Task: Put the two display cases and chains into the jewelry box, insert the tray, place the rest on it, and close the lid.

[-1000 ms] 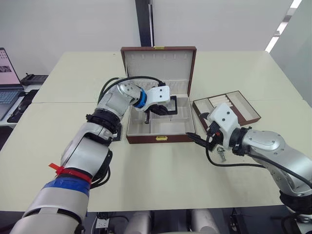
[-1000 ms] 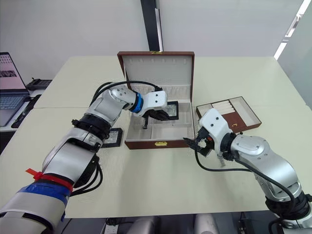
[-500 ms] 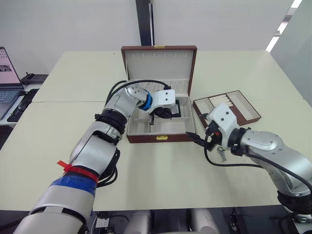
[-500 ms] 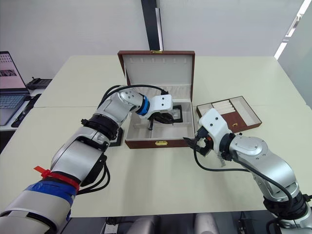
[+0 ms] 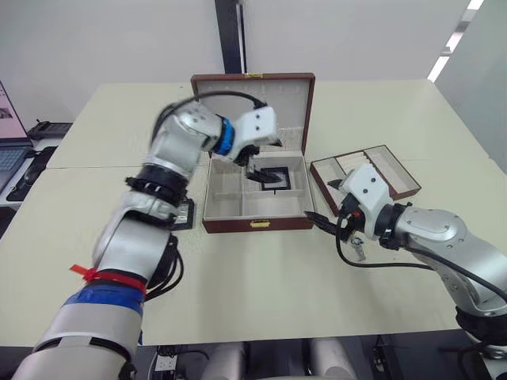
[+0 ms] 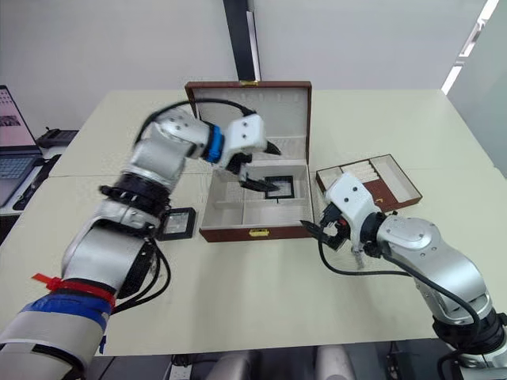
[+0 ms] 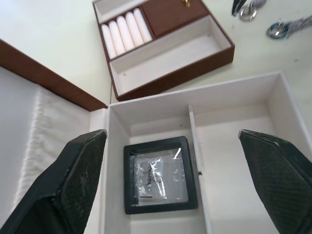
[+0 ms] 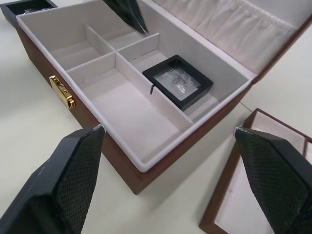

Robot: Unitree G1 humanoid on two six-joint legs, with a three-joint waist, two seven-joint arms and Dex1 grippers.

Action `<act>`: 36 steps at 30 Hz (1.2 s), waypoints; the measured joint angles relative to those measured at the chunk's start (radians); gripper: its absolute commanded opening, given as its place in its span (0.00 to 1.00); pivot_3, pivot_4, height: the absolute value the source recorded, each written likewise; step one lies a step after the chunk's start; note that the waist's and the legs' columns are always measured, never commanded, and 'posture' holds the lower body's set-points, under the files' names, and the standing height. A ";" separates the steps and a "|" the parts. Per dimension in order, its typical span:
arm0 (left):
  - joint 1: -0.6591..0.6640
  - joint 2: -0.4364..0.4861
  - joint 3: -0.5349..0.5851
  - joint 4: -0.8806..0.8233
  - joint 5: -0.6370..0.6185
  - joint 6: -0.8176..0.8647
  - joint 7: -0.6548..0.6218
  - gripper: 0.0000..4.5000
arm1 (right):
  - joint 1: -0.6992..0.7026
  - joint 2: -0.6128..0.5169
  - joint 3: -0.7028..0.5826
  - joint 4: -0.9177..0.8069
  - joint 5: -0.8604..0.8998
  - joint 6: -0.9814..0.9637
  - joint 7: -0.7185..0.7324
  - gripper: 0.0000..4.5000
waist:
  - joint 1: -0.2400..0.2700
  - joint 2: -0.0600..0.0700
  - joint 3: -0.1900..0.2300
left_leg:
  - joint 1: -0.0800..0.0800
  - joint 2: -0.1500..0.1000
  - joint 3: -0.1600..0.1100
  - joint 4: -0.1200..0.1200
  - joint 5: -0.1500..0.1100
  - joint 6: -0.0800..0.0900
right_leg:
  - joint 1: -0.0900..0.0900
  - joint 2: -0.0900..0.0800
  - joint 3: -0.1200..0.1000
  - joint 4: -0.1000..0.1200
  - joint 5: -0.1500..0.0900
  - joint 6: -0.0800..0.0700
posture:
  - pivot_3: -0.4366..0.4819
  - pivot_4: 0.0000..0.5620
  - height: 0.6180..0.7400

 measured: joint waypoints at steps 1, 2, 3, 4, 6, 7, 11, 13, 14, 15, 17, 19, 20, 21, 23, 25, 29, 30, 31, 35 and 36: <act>0.029 0.027 0.019 -0.031 -0.016 0.028 -0.007 0.99 | 0.004 -0.013 -0.013 0.001 0.002 -0.001 0.006 1.00 | 0.000 0.000 0.000 | 0.000 0.000 -0.001 0.000 0.000 0.000 | 0.000 0.000 0.000 0.000 0.000 0.000 | 0.48 0.27 1.00; 0.076 0.060 0.046 -0.082 -0.043 0.072 -0.008 0.99 | 0.005 -0.026 -0.027 0.007 0.002 -0.005 0.017 1.00 | 0.000 0.000 0.000 | 0.000 0.000 -0.001 0.000 0.000 0.000 | 0.000 0.000 0.000 0.000 0.000 0.000 | 0.48 0.27 1.00; 0.107 0.078 0.064 -0.107 -0.060 0.096 -0.007 0.99 | 0.007 -0.034 -0.034 0.009 0.002 -0.008 0.025 1.00 | 0.001 0.000 0.000 | 0.000 0.000 -0.002 0.000 0.000 0.000 | 0.000 0.000 0.000 0.000 0.000 0.000 | 0.48 0.27 1.00; 0.172 0.117 0.105 -0.167 -0.090 0.124 -0.001 0.99 | 0.013 -0.054 -0.043 0.011 0.004 -0.021 0.045 1.00 | -0.001 0.000 0.000 | 0.000 0.000 -0.001 0.000 0.000 0.000 | 0.000 0.000 0.000 0.000 0.000 0.000 | 0.48 0.27 1.00; 0.269 0.187 0.167 -0.210 -0.118 0.155 0.022 0.99 | 0.029 -0.096 -0.074 0.024 0.004 -0.034 0.072 1.00 | 0.000 0.000 0.000 | 0.000 0.000 -0.002 0.000 0.000 0.000 | 0.000 0.000 0.000 0.000 0.000 0.000 | 0.48 0.27 1.00; 0.307 0.209 0.195 -0.226 -0.128 0.166 0.040 0.99 | 0.037 -0.111 -0.089 0.027 0.003 -0.044 0.087 1.00 | 0.003 0.000 0.000 | 0.000 0.000 -0.003 0.000 0.000 0.000 | 0.000 0.000 0.000 0.000 0.000 0.000 | 0.48 0.27 1.00; 0.497 0.279 0.403 -0.282 -0.219 0.217 0.144 0.99 | 0.096 -0.196 -0.144 0.039 0.004 -0.087 0.164 1.00 | 0.008 0.000 0.000 | 0.000 0.000 -0.003 0.000 0.000 0.000 | 0.000 -0.002 0.000 -0.001 0.000 -0.001 | 0.48 0.27 1.00; 0.565 0.302 0.455 -0.301 -0.238 0.211 0.158 0.99 | 0.110 -0.213 -0.162 0.047 0.004 -0.099 0.184 1.00 | 0.011 0.000 0.000 | 0.000 0.000 -0.002 0.001 0.000 0.000 | 0.001 -0.002 0.000 -0.001 0.000 -0.001 | 0.48 0.27 1.00; 0.602 0.315 0.478 -0.316 -0.248 0.206 0.164 0.99 | 0.124 -0.225 -0.173 0.048 0.004 -0.110 0.197 1.00 | 0.012 0.000 0.000 | 0.000 0.000 -0.003 0.001 0.000 0.000 | 0.001 -0.002 0.000 -0.001 0.000 -0.001 | 0.48 0.27 1.00; 0.650 0.330 0.507 -0.328 -0.262 0.199 0.168 0.99 | 0.145 -0.237 -0.192 0.048 0.006 -0.124 0.216 1.00 | 0.014 0.000 0.000 | 0.000 0.001 -0.003 0.000 0.000 0.000 | 0.001 -0.002 0.000 -0.001 0.000 -0.001 | 0.48 0.27 1.00; 0.747 0.363 0.577 -0.317 -0.278 0.190 0.174 0.99 | 0.210 -0.267 -0.246 0.063 0.003 -0.163 0.257 1.00 | 0.020 0.000 0.000 | 0.000 0.001 -0.002 0.000 0.000 0.000 | 0.001 -0.002 0.000 -0.001 0.000 -0.001 | 0.48 0.27 1.00; 0.810 0.387 0.629 -0.290 -0.289 0.176 0.190 0.99 | 0.273 -0.295 -0.299 0.079 -0.009 -0.222 0.301 1.00 | 0.026 0.000 0.000 | 0.000 0.001 -0.001 0.000 0.000 0.000 | 0.001 -0.002 0.000 -0.001 0.001 -0.001 | 0.48 0.27 1.00; 0.841 0.398 0.653 -0.277 -0.292 0.161 0.191 0.99 | 0.308 -0.307 -0.325 0.088 -0.022 -0.263 0.323 1.00 | 0.027 0.000 0.000 | 0.000 0.000 -0.001 0.000 0.000 0.000 | 0.001 -0.002 0.000 -0.001 0.001 -0.001 | 0.48 0.27 1.00; 0.881 0.411 0.679 -0.262 -0.294 0.148 0.190 0.99 | 0.349 -0.316 -0.359 0.105 -0.039 -0.309 0.351 1.00 | 0.028 0.000 0.000 | 0.001 0.000 0.000 0.000 0.000 0.000 | 0.001 -0.002 0.000 -0.001 0.001 -0.001 | 0.48 0.27 1.00; 0.943 0.425 0.708 -0.237 -0.296 0.122 0.187 0.99 | 0.406 -0.327 -0.416 0.138 -0.053 -0.374 0.397 1.00 | 0.028 0.000 0.000 | 0.001 0.000 0.001 0.000 0.000 0.000 | 0.002 -0.002 0.001 -0.001 0.001 -0.001 | 0.48 0.27 1.00; 1.009 0.427 0.730 -0.222 -0.307 0.116 0.170 0.99 | 0.458 -0.329 -0.476 0.178 -0.066 -0.436 0.449 1.00 | 0.028 0.000 0.000 | 0.002 0.001 0.001 0.000 0.000 0.000 | 0.002 -0.002 0.001 -0.001 0.001 -0.001 | 0.48 0.27 1.00; 1.142 0.439 0.758 -0.222 -0.314 0.104 0.147 0.99 | 0.561 -0.339 -0.585 0.243 -0.089 -0.514 0.531 1.00 | 0.029 0.000 0.000 | 0.002 0.001 0.002 -0.001 -0.001 0.000 | 0.003 -0.002 0.001 -0.002 0.001 -0.001 | 0.48 0.27 1.00; 1.180 0.439 0.775 -0.221 -0.313 0.100 0.147 0.99 | 0.594 -0.339 -0.616 0.267 -0.102 -0.532 0.554 1.00 | 0.029 0.000 0.000 | 0.003 0.001 0.003 -0.001 -0.001 0.001 | 0.003 -0.002 0.001 -0.002 0.001 -0.001 | 0.48 0.27 1.00; 1.205 0.439 0.786 -0.220 -0.314 0.098 0.148 0.99 | 0.618 -0.339 -0.635 0.286 -0.115 -0.548 0.571 1.00 | 0.029 0.000 0.000 | 0.003 0.001 0.003 -0.001 -0.001 0.001 | 0.003 -0.002 0.001 -0.002 0.001 -0.001 | 0.48 0.27 1.00; 1.292 0.439 0.818 -0.221 -0.317 0.077 0.147 0.99 | 0.719 -0.338 -0.695 0.341 -0.148 -0.613 0.629 1.00 | 0.029 0.001 0.000 | 0.007 0.002 0.002 -0.001 -0.003 0.004 | 0.007 -0.002 0.001 -0.003 0.001 -0.002 | 0.48 0.27 1.00; 1.311 0.439 0.822 -0.221 -0.319 0.070 0.146 0.99 | 0.745 -0.334 -0.712 0.353 -0.153 -0.621 0.642 1.00 | 0.029 0.001 0.000 | 0.007 0.002 0.002 -0.001 -0.004 0.004 | 0.009 -0.002 0.001 -0.003 0.001 -0.002 | 0.48 0.27 1.00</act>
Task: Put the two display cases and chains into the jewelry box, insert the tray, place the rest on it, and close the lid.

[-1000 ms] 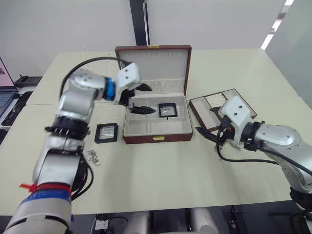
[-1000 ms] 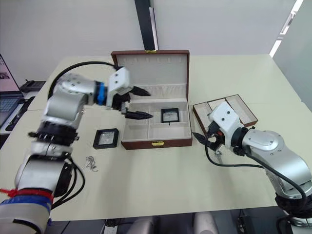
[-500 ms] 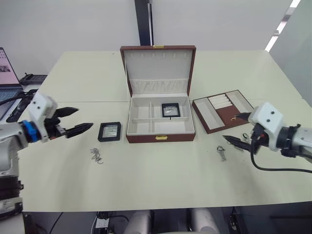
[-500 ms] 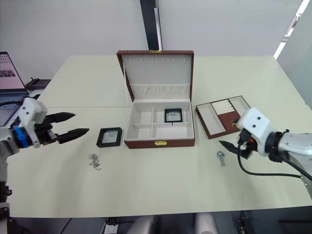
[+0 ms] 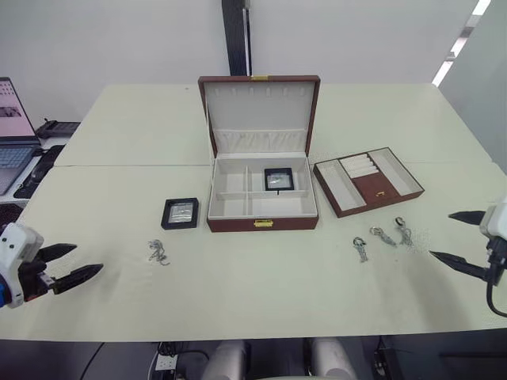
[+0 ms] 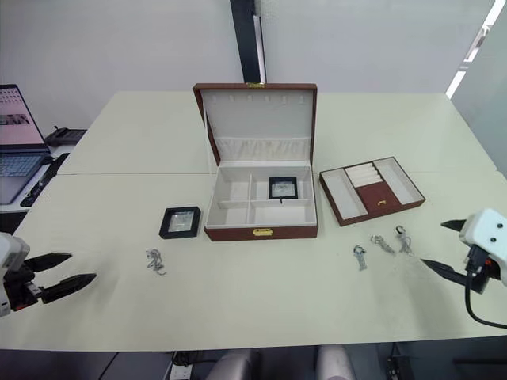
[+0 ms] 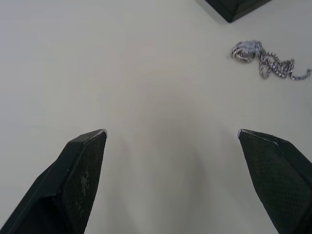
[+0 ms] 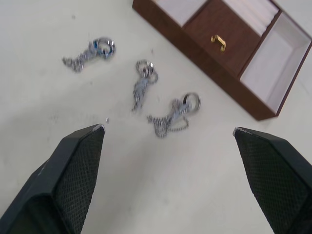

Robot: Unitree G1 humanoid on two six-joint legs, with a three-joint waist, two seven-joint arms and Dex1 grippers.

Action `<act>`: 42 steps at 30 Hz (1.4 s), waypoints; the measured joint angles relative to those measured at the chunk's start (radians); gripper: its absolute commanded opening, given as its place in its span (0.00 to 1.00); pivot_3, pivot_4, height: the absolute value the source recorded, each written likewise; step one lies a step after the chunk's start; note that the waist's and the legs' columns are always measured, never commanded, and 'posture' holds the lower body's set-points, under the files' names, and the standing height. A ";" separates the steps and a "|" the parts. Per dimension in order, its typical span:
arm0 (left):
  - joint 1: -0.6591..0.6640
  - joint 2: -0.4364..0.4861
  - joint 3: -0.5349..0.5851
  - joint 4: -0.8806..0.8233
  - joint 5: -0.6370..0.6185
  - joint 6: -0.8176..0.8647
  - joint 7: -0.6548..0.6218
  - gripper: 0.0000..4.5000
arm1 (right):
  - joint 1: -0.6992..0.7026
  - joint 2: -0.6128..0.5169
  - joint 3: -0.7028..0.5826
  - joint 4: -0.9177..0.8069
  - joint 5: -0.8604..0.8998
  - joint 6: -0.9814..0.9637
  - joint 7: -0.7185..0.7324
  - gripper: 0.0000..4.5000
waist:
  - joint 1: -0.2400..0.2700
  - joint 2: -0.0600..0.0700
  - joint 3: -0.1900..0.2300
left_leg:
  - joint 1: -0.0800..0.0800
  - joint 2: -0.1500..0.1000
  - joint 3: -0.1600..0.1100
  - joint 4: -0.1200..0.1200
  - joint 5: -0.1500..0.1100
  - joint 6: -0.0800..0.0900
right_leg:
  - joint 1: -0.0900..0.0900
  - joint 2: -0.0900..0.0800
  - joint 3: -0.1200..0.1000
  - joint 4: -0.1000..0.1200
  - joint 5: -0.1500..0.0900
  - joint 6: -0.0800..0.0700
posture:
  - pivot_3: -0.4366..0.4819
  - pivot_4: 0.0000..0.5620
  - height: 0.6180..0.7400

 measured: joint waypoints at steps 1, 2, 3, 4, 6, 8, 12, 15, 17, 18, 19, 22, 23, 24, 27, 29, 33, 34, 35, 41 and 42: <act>0.021 -0.001 0.003 0.001 -0.002 -0.009 0.000 0.99 | 0.024 0.002 -0.012 0.019 -0.002 -0.005 0.014 1.00 | 0.000 0.000 0.000 | 0.001 0.000 0.000 0.000 0.000 0.000 | 0.001 0.000 0.000 -0.001 0.000 0.000 | 0.48 0.27 1.00; 0.030 -0.003 0.005 0.001 -0.005 -0.012 0.000 0.99 | 0.039 0.006 -0.020 0.032 -0.003 -0.008 0.021 1.00 | 0.001 0.000 0.000 | 0.003 0.001 0.000 0.000 -0.001 0.000 | 0.004 0.000 -0.001 -0.002 0.000 0.000 | 0.48 0.27 1.00; 0.041 -0.006 0.011 0.000 -0.011 -0.014 0.000 0.99 | 0.064 0.007 -0.033 0.047 -0.004 -0.013 0.035 1.00 | 0.002 0.000 0.000 | 0.005 0.002 -0.001 0.000 -0.001 0.000 | 0.007 0.000 -0.001 -0.003 0.000 0.000 | 0.48 0.27 1.00; 0.053 -0.008 0.017 -0.001 -0.014 -0.014 0.002 0.99 | 0.088 0.009 -0.044 0.063 -0.005 -0.015 0.046 1.00 | 0.003 0.000 0.000 | 0.007 0.004 -0.001 -0.001 -0.002 0.001 | 0.009 0.000 -0.001 -0.004 0.000 0.000 | 0.48 0.27 1.00; 0.070 -0.016 0.024 -0.004 -0.024 -0.011 0.006 0.99 | 0.133 0.014 -0.060 0.086 -0.009 -0.023 0.067 1.00 | 0.003 0.000 0.000 | 0.009 0.005 0.001 -0.004 -0.003 0.001 | 0.011 0.000 0.000 -0.005 0.000 0.000 | 0.48 0.27 1.00; 0.083 -0.022 0.025 -0.011 -0.033 -0.009 0.013 0.99 | 0.142 0.022 -0.063 0.093 -0.011 -0.026 0.077 1.00 | 0.003 0.000 0.000 | 0.015 0.007 0.003 -0.007 -0.003 0.001 | 0.014 0.001 0.000 -0.007 0.000 0.000 | 0.48 0.27 1.00; 0.094 -0.028 0.025 -0.040 -0.048 -0.004 0.024 0.99 | 0.138 0.025 -0.066 0.093 -0.011 -0.030 0.073 1.00 | 0.001 0.002 -0.001 | 0.017 0.012 0.003 -0.011 -0.003 0.001 | 0.018 0.005 -0.001 -0.014 0.000 -0.002 | 0.48 0.27 1.00; 0.098 -0.028 0.024 -0.065 -0.061 0.013 0.028 0.99 | 0.132 0.025 -0.066 0.093 -0.011 -0.032 0.072 1.00 | 0.001 0.002 -0.001 | 0.017 0.012 0.003 -0.012 -0.003 0.001 | 0.018 0.005 -0.001 -0.015 0.001 -0.002 | 0.48 0.27 1.00; 0.103 -0.030 0.025 -0.082 -0.071 0.019 0.039 0.99 | 0.126 0.024 -0.065 0.092 -0.011 -0.033 0.072 1.00 | 0.001 0.002 -0.001 | 0.017 0.012 0.003 -0.012 -0.003 0.001 | 0.018 0.005 -0.001 -0.015 0.001 -0.002 | 0.48 0.27 1.00; 0.107 -0.036 0.025 -0.096 -0.076 0.028 0.045 0.99 | 0.116 0.024 -0.062 0.092 -0.011 -0.035 0.071 1.00 | 0.001 0.002 -0.001 | 0.017 0.012 0.003 -0.012 -0.003 0.001 | 0.018 0.005 -0.001 -0.015 0.001 -0.002 | 0.48 0.27 1.00; 0.108 -0.039 0.025 -0.102 -0.080 0.036 0.047 0.99 | 0.108 0.024 -0.058 0.092 -0.011 -0.037 0.071 1.00 | 0.001 0.002 -0.001 | 0.017 0.012 0.003 -0.012 -0.003 0.001 | 0.018 0.005 -0.001 -0.015 0.001 -0.002 | 0.48 0.27 1.00; 0.131 -0.067 0.041 -0.148 -0.108 0.081 0.080 0.99 | 0.031 0.024 -0.012 0.071 0.002 -0.042 0.055 1.00 | -0.003 0.003 -0.001 | 0.018 0.013 0.004 -0.012 -0.003 0.001 | 0.018 0.005 0.000 -0.015 0.001 -0.002 | 0.48 0.27 1.00; 0.144 -0.077 0.049 -0.168 -0.116 0.096 0.091 0.99 | 0.000 0.024 0.012 0.057 0.012 -0.038 0.052 1.00 | -0.004 0.003 -0.001 | 0.018 0.013 0.004 -0.012 -0.003 0.000 | 0.018 0.005 -0.001 -0.015 0.001 -0.002 | 0.48 0.27 1.00; 0.158 -0.090 0.058 -0.193 -0.127 0.112 0.104 0.99 | -0.040 0.024 0.043 0.035 0.033 -0.027 0.049 1.00 | -0.005 0.003 -0.001 | 0.018 0.014 0.004 -0.012 -0.003 0.000 | 0.018 0.005 -0.001 -0.015 0.001 -0.002 | 0.48 0.27 1.00; 0.207 -0.124 0.081 -0.270 -0.153 0.153 0.136 0.99 | -0.154 0.021 0.132 -0.042 0.086 0.018 0.034 1.00 | -0.003 0.004 -0.001 | 0.017 0.013 0.004 -0.012 -0.003 0.000 | 0.018 0.005 -0.001 -0.016 0.001 -0.002 | 0.48 0.27 1.00; 0.231 -0.181 0.103 -0.331 -0.175 0.186 0.184 0.99 | -0.275 0.016 0.230 -0.087 0.121 0.057 0.029 1.00 | -0.004 0.004 -0.001 | 0.017 0.013 0.004 -0.012 -0.003 0.000 | 0.018 0.004 -0.001 -0.016 0.001 -0.003 | 0.48 0.27 1.00; 0.279 -0.299 0.114 -0.477 -0.227 0.264 0.296 0.99 | -0.560 0.045 0.456 -0.162 0.202 0.148 0.020 1.00 | 0.000 0.004 -0.001 | 0.016 0.014 0.002 -0.012 -0.002 -0.002 | 0.018 0.005 -0.002 -0.017 0.001 -0.003 | 0.48 0.27 1.00; 0.290 -0.333 0.114 -0.522 -0.242 0.286 0.328 0.99 | -0.630 0.072 0.511 -0.179 0.229 0.177 0.017 1.00 | 0.000 0.004 -0.001 | 0.016 0.013 0.002 -0.012 -0.002 -0.002 | 0.018 0.004 -0.002 -0.018 0.001 -0.003 | 0.48 0.27 1.00; 0.296 -0.362 0.112 -0.563 -0.258 0.301 0.357 0.99 | -0.680 0.095 0.557 -0.194 0.250 0.201 0.018 1.00 | 0.003 0.004 -0.001 | 0.015 0.014 0.002 -0.012 -0.002 -0.003 | 0.017 0.004 -0.002 -0.018 0.001 -0.003 | 0.48 0.27 1.00; 0.269 -0.513 0.109 -0.781 -0.325 0.371 0.599 0.99 | -0.880 0.213 0.715 -0.184 0.327 0.311 0.013 1.00 | 0.026 0.003 -0.001 | 0.015 0.012 0.001 -0.011 -0.001 -0.005 | 0.017 0.004 -0.002 -0.019 0.002 -0.003 | 0.48 0.27 1.00; 0.257 -0.535 0.106 -0.818 -0.338 0.388 0.648 0.99 | -0.898 0.222 0.725 -0.172 0.337 0.324 0.013 1.00 | 0.030 0.002 -0.001 | 0.015 0.012 0.001 -0.011 -0.001 -0.005 | 0.017 0.004 -0.003 -0.019 0.002 -0.003 | 0.48 0.27 1.00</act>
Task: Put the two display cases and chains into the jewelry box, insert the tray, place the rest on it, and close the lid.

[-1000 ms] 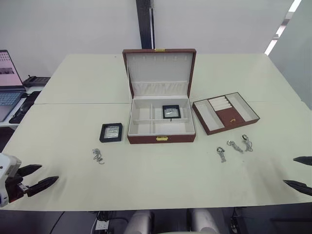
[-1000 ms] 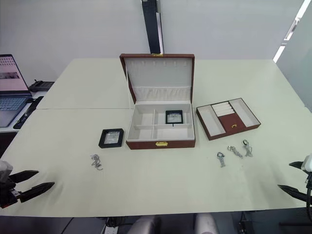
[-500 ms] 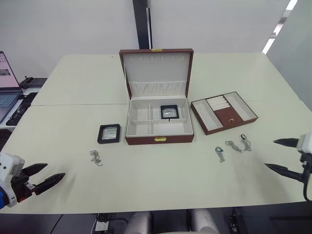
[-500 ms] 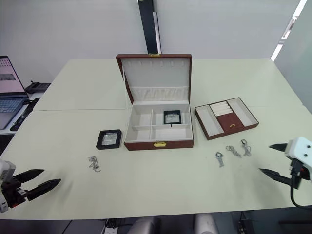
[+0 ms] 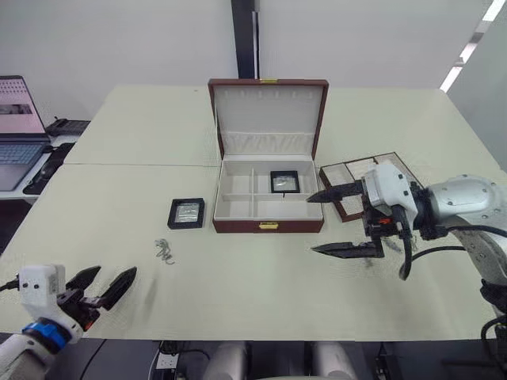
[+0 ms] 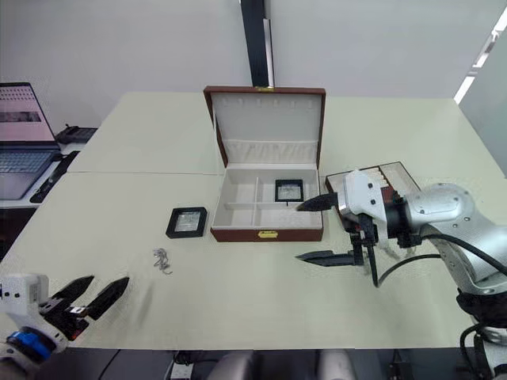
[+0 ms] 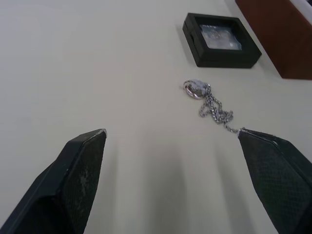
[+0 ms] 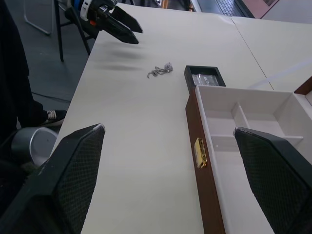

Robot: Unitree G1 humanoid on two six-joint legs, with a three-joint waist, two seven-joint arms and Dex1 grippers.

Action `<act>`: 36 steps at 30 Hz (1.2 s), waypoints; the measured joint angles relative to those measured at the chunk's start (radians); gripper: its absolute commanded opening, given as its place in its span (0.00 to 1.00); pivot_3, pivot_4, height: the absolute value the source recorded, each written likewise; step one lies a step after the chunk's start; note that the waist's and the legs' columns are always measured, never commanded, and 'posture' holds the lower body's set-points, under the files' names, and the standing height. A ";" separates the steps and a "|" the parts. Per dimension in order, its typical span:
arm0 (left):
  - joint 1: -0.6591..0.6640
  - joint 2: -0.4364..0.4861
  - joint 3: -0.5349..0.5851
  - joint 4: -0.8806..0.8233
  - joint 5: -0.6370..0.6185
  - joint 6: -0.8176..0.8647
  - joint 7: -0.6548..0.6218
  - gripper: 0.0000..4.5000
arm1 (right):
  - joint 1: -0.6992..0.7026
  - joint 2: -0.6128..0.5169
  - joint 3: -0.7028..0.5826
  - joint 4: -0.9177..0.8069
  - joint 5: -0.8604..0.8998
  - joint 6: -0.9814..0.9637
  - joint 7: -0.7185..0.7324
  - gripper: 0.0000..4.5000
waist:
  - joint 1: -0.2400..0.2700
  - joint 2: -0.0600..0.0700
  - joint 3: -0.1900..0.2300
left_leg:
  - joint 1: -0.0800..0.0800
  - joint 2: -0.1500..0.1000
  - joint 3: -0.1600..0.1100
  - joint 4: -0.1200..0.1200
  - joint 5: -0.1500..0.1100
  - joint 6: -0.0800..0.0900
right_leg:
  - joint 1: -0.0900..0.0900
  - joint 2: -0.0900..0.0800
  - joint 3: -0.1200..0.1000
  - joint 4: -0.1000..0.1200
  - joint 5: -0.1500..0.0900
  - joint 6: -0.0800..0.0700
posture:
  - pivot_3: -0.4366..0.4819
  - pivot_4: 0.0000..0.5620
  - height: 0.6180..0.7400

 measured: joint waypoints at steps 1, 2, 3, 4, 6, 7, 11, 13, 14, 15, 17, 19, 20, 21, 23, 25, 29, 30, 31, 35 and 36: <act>-0.008 -0.016 -0.003 -0.026 -0.005 0.016 0.041 0.99 | -0.011 0.006 0.008 0.007 0.005 0.009 0.000 1.00 | 0.001 0.000 0.000 | 0.000 0.000 0.000 0.000 0.000 0.000 | 0.000 0.000 0.000 0.000 0.000 0.000 | 0.48 0.27 1.00; -0.014 -0.026 -0.012 -0.043 -0.008 0.026 0.071 0.99 | -0.017 0.011 0.017 0.010 0.008 0.015 0.000 1.00 | 0.000 0.000 0.000 | 0.000 0.000 0.000 0.000 0.000 0.000 | 0.000 0.000 0.000 0.000 0.000 0.000 | 0.48 0.27 1.00; -0.021 -0.040 -0.025 -0.066 -0.010 0.042 0.110 0.99 | -0.020 0.015 0.026 0.015 0.008 0.018 0.000 1.00 | 0.000 0.000 0.000 | 0.000 0.000 0.001 0.000 0.000 0.000 | 0.000 0.000 0.001 0.000 0.000 0.000 | 0.48 0.27 1.00; -0.036 -0.062 -0.044 -0.086 -0.010 0.059 0.154 0.99 | -0.022 0.020 0.033 0.018 0.007 0.017 -0.001 1.00 | -0.001 0.000 0.000 | 0.000 0.000 0.001 0.000 0.000 0.000 | 0.000 0.000 0.001 0.000 0.000 0.000 | 0.48 0.27 1.00; -0.064 -0.110 -0.094 -0.114 -0.009 0.087 0.238 0.99 | -0.023 0.028 0.046 0.023 0.004 0.016 -0.005 1.00 | -0.001 0.000 0.000 | 0.000 0.000 0.001 0.000 0.000 0.000 | 0.000 0.000 0.001 0.000 0.000 0.000 | 0.48 0.27 1.00; -0.077 -0.128 -0.121 -0.125 -0.002 0.101 0.279 0.99 | -0.024 0.031 0.051 0.024 0.003 0.016 -0.009 1.00 | -0.001 0.000 0.000 | 0.000 0.000 0.001 0.000 0.000 0.000 | 0.000 0.001 0.001 0.001 0.000 0.000 | 0.48 0.27 1.00; -0.148 -0.158 -0.199 -0.134 0.033 0.133 0.403 0.99 | -0.024 0.035 0.054 0.024 -0.004 0.015 -0.021 1.00 | -0.001 0.000 0.000 | 0.000 0.000 0.001 0.000 0.000 0.000 | -0.001 0.001 0.001 0.001 0.000 0.000 | 0.48 0.27 1.00; -0.197 -0.160 -0.238 -0.127 0.068 0.155 0.468 0.99 | -0.024 0.035 0.054 0.024 -0.006 0.015 -0.022 1.00 | -0.001 0.000 0.000 | 0.000 0.000 0.001 0.000 0.000 0.000 | -0.001 0.001 0.001 0.001 0.000 0.000 | 0.48 0.27 1.00; -0.216 -0.160 -0.250 -0.124 0.085 0.167 0.492 0.99 | -0.024 0.035 0.056 0.024 -0.006 0.015 -0.023 1.00 | -0.001 0.000 0.000 | 0.000 0.000 0.001 0.000 0.000 0.000 | -0.001 0.001 0.001 0.001 0.000 0.000 | 0.48 0.27 1.00; -0.228 -0.158 -0.264 -0.120 0.102 0.174 0.511 0.99 | -0.024 0.035 0.057 0.024 -0.006 0.015 -0.023 1.00 | -0.001 0.000 0.000 | 0.000 0.000 0.001 0.000 0.000 0.000 | -0.001 0.002 0.001 0.001 0.000 0.000 | 0.48 0.27 1.00; -0.237 -0.155 -0.291 -0.104 0.131 0.181 0.530 0.99 | -0.024 0.035 0.059 0.024 -0.006 0.016 -0.024 1.00 | -0.003 0.000 0.000 | 0.000 0.000 0.002 0.000 0.000 0.000 | -0.001 0.002 0.002 0.001 0.000 0.000 | 0.48 0.27 1.00; -0.242 -0.156 -0.318 -0.089 0.153 0.189 0.539 0.99 | -0.024 0.035 0.059 0.024 -0.006 0.016 -0.025 1.00 | -0.003 0.000 0.000 | 0.000 0.000 0.002 0.000 0.000 0.000 | -0.001 0.002 0.002 0.001 0.000 0.000 | 0.48 0.27 1.00; -0.242 -0.156 -0.326 -0.088 0.160 0.191 0.544 0.99 | -0.024 0.035 0.059 0.023 -0.006 0.016 -0.026 1.00 | -0.003 0.000 0.000 | 0.000 0.000 0.001 0.000 0.000 0.000 | -0.001 0.002 0.002 0.001 0.000 0.000 | 0.48 0.27 1.00; -0.242 -0.156 -0.336 -0.088 0.170 0.191 0.549 0.99 | -0.024 0.035 0.059 0.023 -0.006 0.017 -0.026 1.00 | -0.002 0.000 0.000 | 0.000 0.000 0.001 0.000 0.000 -0.001 | -0.001 0.002 0.002 0.001 0.000 0.000 | 0.48 0.27 1.00; -0.244 -0.156 -0.346 -0.088 0.179 0.192 0.554 0.99 | -0.024 0.035 0.059 0.021 -0.005 0.017 -0.027 1.00 | -0.002 0.000 0.000 | 0.000 0.000 0.001 0.000 0.000 -0.001 | -0.001 0.002 0.002 0.001 0.000 0.000 | 0.48 0.27 1.00; -0.247 -0.156 -0.354 -0.090 0.190 0.197 0.556 0.99 | -0.024 0.035 0.059 0.021 -0.005 0.017 -0.027 1.00 | -0.002 0.000 0.000 | 0.000 0.000 0.001 0.000 0.000 -0.001 | -0.001 0.002 0.002 0.001 0.000 0.000 | 0.48 0.27 1.00; -0.253 -0.159 -0.354 -0.094 0.195 0.212 0.558 0.99 | -0.024 0.035 0.059 0.021 -0.004 0.017 -0.027 1.00 | -0.002 0.000 0.000 | 0.000 0.000 0.002 0.000 0.000 -0.001 | -0.001 0.002 0.002 0.001 0.000 0.000 | 0.48 0.27 1.00; -0.256 -0.160 -0.354 -0.094 0.195 0.214 0.559 0.91 | -0.024 0.035 0.059 0.021 -0.004 0.017 -0.027 1.00 | -0.001 0.000 0.000 | 0.000 0.000 0.001 0.000 0.000 -0.001 | -0.001 0.002 0.002 0.001 0.000 0.000 | 0.48 0.27 1.00; -0.258 -0.160 -0.353 -0.093 0.196 0.216 0.561 0.86 | -0.024 0.035 0.059 0.021 -0.004 0.017 -0.027 1.00 | -0.001 0.000 0.000 | 0.000 0.000 0.001 0.000 0.000 -0.001 | -0.001 0.002 0.002 0.001 0.000 0.000 | 0.48 0.27 1.00; -0.272 -0.160 -0.350 -0.078 0.197 0.216 0.555 0.59 | -0.024 0.035 0.060 0.021 -0.005 0.017 -0.026 1.00 | -0.001 0.000 0.000 | 0.000 0.000 0.001 0.000 0.000 -0.001 | -0.001 0.001 0.002 0.001 0.000 0.000 | 0.48 0.27 1.00; -0.273 -0.160 -0.348 -0.074 0.197 0.215 0.554 0.51 | -0.024 0.035 0.060 0.021 -0.004 0.017 -0.026 1.00 | -0.001 0.000 0.000 | 0.000 0.000 0.001 0.000 0.000 -0.001 | -0.001 0.001 0.002 0.001 0.000 0.000 | 0.48 0.27 1.00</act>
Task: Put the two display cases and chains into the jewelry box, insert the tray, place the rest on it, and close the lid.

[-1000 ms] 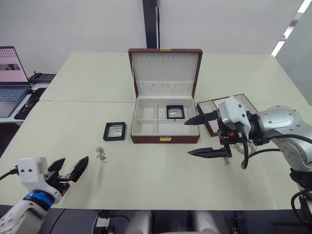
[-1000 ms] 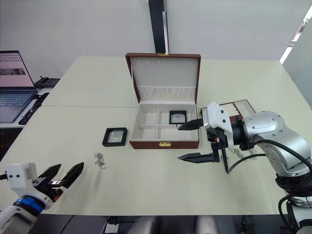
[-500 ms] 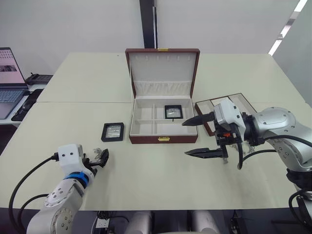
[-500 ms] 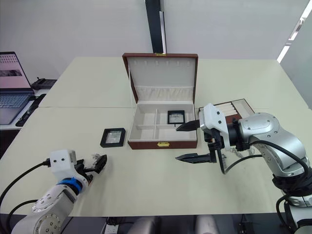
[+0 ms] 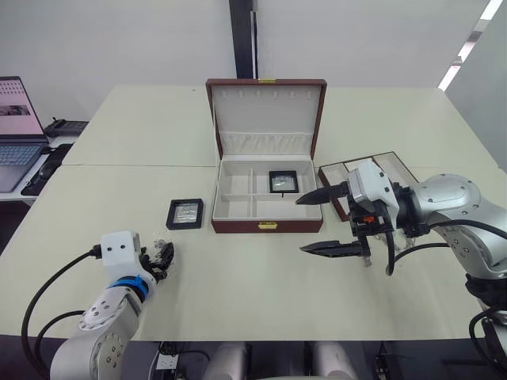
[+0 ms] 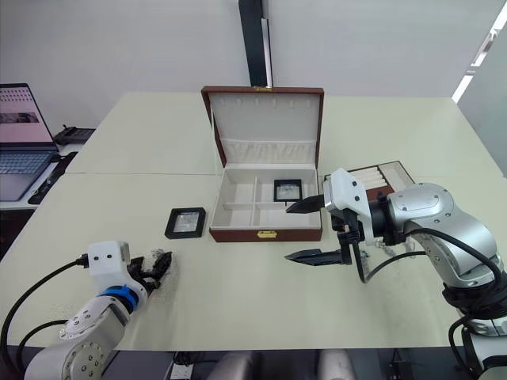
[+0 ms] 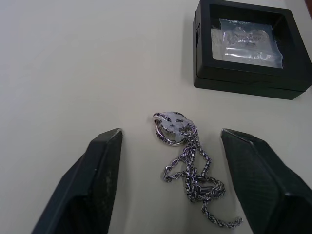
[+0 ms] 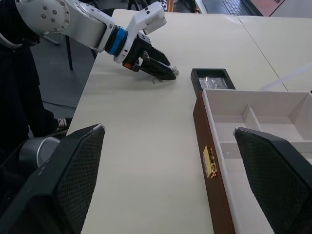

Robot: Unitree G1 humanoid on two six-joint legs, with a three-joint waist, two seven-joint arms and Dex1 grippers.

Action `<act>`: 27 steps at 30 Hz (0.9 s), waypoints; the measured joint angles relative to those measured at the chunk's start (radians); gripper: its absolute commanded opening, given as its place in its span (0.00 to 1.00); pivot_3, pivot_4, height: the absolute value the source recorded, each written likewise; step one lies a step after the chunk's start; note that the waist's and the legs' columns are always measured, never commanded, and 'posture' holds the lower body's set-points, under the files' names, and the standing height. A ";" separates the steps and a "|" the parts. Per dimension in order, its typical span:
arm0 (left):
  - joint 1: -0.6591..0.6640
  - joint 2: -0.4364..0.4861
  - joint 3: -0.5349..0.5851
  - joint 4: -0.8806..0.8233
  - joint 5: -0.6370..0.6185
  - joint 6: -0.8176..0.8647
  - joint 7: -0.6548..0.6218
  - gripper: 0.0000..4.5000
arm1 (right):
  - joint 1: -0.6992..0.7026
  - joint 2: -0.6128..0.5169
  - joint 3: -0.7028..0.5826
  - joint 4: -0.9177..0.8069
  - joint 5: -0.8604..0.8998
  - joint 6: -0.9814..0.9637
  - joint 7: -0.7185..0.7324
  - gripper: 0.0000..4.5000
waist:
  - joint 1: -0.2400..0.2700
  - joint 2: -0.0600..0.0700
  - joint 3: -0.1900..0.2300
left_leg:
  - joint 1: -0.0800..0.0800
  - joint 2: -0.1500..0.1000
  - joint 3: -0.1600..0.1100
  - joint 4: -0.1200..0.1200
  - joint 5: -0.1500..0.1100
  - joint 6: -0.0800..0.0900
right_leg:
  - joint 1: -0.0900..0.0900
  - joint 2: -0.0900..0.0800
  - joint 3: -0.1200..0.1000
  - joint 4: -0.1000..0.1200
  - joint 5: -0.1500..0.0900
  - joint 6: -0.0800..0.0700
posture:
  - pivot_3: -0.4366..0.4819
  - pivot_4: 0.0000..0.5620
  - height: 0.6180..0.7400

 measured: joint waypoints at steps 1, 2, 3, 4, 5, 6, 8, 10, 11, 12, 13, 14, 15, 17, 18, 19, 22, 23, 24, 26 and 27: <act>-0.001 0.000 0.002 0.003 0.000 -0.001 -0.001 0.45 | 0.000 0.000 0.000 0.000 0.000 0.000 0.000 1.00 | 0.000 0.000 0.000 | 0.000 0.000 0.000 0.000 0.000 0.000 | 0.000 0.000 0.000 0.000 0.000 0.000 | 0.48 0.27 1.00; 0.000 0.000 0.004 0.005 0.000 -0.002 -0.001 0.38 | 0.000 0.000 0.000 0.000 0.000 0.000 0.000 1.00 | 0.000 0.000 0.000 | 0.000 0.000 0.000 0.000 0.000 0.000 | 0.000 0.000 0.000 0.000 0.000 0.000 | 0.48 0.27 1.00; 0.001 -0.002 0.008 0.007 -0.002 -0.002 -0.002 0.31 | 0.000 0.000 0.000 0.000 0.000 0.000 0.000 1.00 | 0.000 0.000 0.000 | 0.000 0.000 0.000 0.000 0.000 0.000 | 0.000 0.000 0.000 0.000 0.000 0.000 | 0.48 0.27 1.00; 0.002 -0.009 0.012 0.007 -0.003 -0.002 -0.002 0.25 | -0.001 0.000 0.000 0.000 0.000 0.000 0.000 1.00 | 0.000 0.000 0.000 | 0.000 0.000 0.000 0.000 0.000 0.000 | 0.000 0.000 0.000 0.000 0.000 0.000 | 0.48 0.27 1.00; 0.005 -0.013 0.014 0.007 -0.005 -0.003 -0.003 0.18 | -0.002 0.000 0.000 0.000 0.000 0.000 0.000 1.00 | 0.000 0.000 0.000 | 0.000 0.000 0.000 0.000 0.000 0.000 | 0.000 0.000 0.000 0.000 0.000 0.000 | 0.48 0.27 1.00; 0.010 -0.018 0.017 0.008 -0.006 -0.004 -0.004 0.12 | -0.004 0.000 0.000 0.000 0.001 0.000 -0.001 1.00 | 0.000 0.000 0.000 | 0.000 0.000 0.000 0.000 0.000 0.000 | 0.000 0.000 0.000 0.000 0.000 0.000 | 0.48 0.27 1.00; 0.014 -0.019 0.025 0.011 -0.007 -0.005 -0.005 0.01 | -0.005 0.000 0.000 0.000 0.001 0.000 -0.001 1.00 | 0.000 0.000 0.000 | 0.000 0.000 0.000 0.000 0.000 0.000 | 0.000 0.000 0.000 0.000 0.000 0.000 | 0.48 0.27 1.00; 0.015 -0.020 0.035 0.012 -0.008 -0.008 -0.008 0.01 | -0.005 0.000 0.000 0.000 0.001 0.000 -0.001 1.00 | 0.000 0.000 0.000 | 0.000 0.000 0.000 0.000 0.000 0.000 | 0.000 0.000 0.000 0.000 0.000 0.000 | 0.48 0.27 1.00; 0.016 -0.020 0.035 0.013 -0.007 -0.014 -0.012 0.01 | -0.005 0.001 0.000 0.000 0.001 -0.001 -0.001 1.00 | 0.000 0.000 0.000 | 0.000 0.000 0.000 0.000 0.000 0.000 | 0.000 0.000 0.000 0.000 0.000 0.000 | 0.48 0.27 1.00; 0.018 -0.019 0.035 0.017 -0.005 -0.027 -0.018 0.01 | -0.005 0.003 0.000 0.001 0.000 -0.002 -0.001 1.00 | 0.000 0.000 0.000 | 0.000 0.000 0.000 0.000 0.000 0.000 | 0.000 0.000 0.000 0.000 0.000 0.000 | 0.48 0.27 1.00; 0.020 -0.019 0.035 0.019 -0.002 -0.036 -0.023 0.01 | -0.005 0.005 0.000 0.003 0.000 -0.002 -0.001 1.00 | 0.000 0.000 0.000 | 0.000 0.000 0.000 0.000 0.000 0.000 | 0.000 0.000 0.000 -0.001 0.000 0.000 | 0.48 0.27 1.00; 0.024 -0.020 0.035 0.021 0.000 -0.047 -0.025 0.01 | -0.007 0.007 0.000 0.006 0.000 -0.002 -0.001 1.00 | 0.000 0.000 0.000 | 0.000 0.000 0.000 0.000 0.000 0.000 | 0.000 0.000 0.000 -0.001 0.000 0.000 | 0.48 0.27 1.00; 0.029 -0.020 0.035 0.022 0.004 -0.057 -0.025 0.01 | -0.007 0.008 0.000 0.010 -0.001 -0.002 -0.001 1.00 | 0.000 0.000 0.000 | 0.000 0.000 0.000 0.000 0.000 0.000 | 0.000 0.000 0.000 -0.001 0.000 0.000 | 0.48 0.27 1.00; 0.043 -0.028 0.035 0.026 0.021 -0.091 -0.020 0.01 | -0.008 0.009 0.000 0.012 -0.001 -0.002 -0.001 1.00 | 0.000 0.000 0.000 | 0.000 0.000 0.000 -0.001 0.000 0.000 | 0.000 0.000 0.000 -0.001 0.000 0.000 | 0.48 0.27 1.00; 0.048 -0.035 0.035 0.027 0.029 -0.105 -0.019 0.01 | -0.008 0.009 0.000 0.012 -0.001 -0.002 -0.001 1.00 | 0.000 0.000 0.000 | 0.000 0.000 0.000 -0.001 0.000 0.000 | 0.000 0.000 0.000 -0.001 0.000 0.000 | 0.48 0.27 1.00; 0.051 -0.039 0.035 0.028 0.039 -0.123 -0.015 0.01 | -0.008 0.009 0.000 0.012 -0.001 -0.002 -0.001 1.00 | 0.001 0.000 0.000 | 0.000 0.000 0.000 -0.001 0.000 0.000 | 0.000 0.000 0.000 -0.001 0.000 0.000 | 0.48 0.27 1.00; 0.055 -0.042 0.047 0.021 0.056 -0.183 -0.007 0.01 | -0.007 0.008 0.000 0.012 0.000 -0.002 -0.001 1.00 | 0.001 0.000 0.000 | -0.001 0.000 0.000 -0.001 0.000 0.000 | 0.000 0.000 0.000 -0.001 0.000 0.000 | 0.48 0.27 1.00; 0.063 -0.040 0.052 0.014 0.061 -0.203 -0.011 0.01 | -0.007 0.008 0.000 0.011 0.000 -0.002 -0.001 1.00 | 0.001 0.000 0.000 | -0.001 0.000 0.000 -0.001 0.000 0.000 | 0.000 0.000 0.000 -0.001 0.000 0.000 | 0.48 0.27 1.00; 0.076 -0.035 0.057 0.004 0.065 -0.221 -0.021 0.01 | -0.006 0.008 0.000 0.011 0.000 -0.002 -0.001 1.00 | 0.000 0.000 0.000 | -0.001 0.001 0.000 -0.001 0.000 -0.001 | 0.000 0.000 0.000 -0.002 0.000 0.000 | 0.48 0.27 1.00; 0.093 -0.027 0.062 -0.016 0.068 -0.248 -0.036 0.01 | -0.006 0.008 0.000 0.011 0.001 -0.002 -0.002 1.00 | 0.001 0.000 0.001 | -0.001 0.001 0.000 -0.001 0.000 -0.001 | 0.000 0.000 0.000 -0.002 0.000 0.000 | 0.48 0.27 1.00; 0.099 -0.017 0.062 -0.024 0.070 -0.262 -0.051 0.01 | -0.006 0.008 0.000 0.011 0.001 -0.002 -0.002 1.00 | 0.001 0.000 0.001 | -0.001 0.001 0.000 -0.001 0.000 -0.001 | 0.000 0.000 -0.001 -0.002 0.000 0.000 | 0.48 0.27 1.00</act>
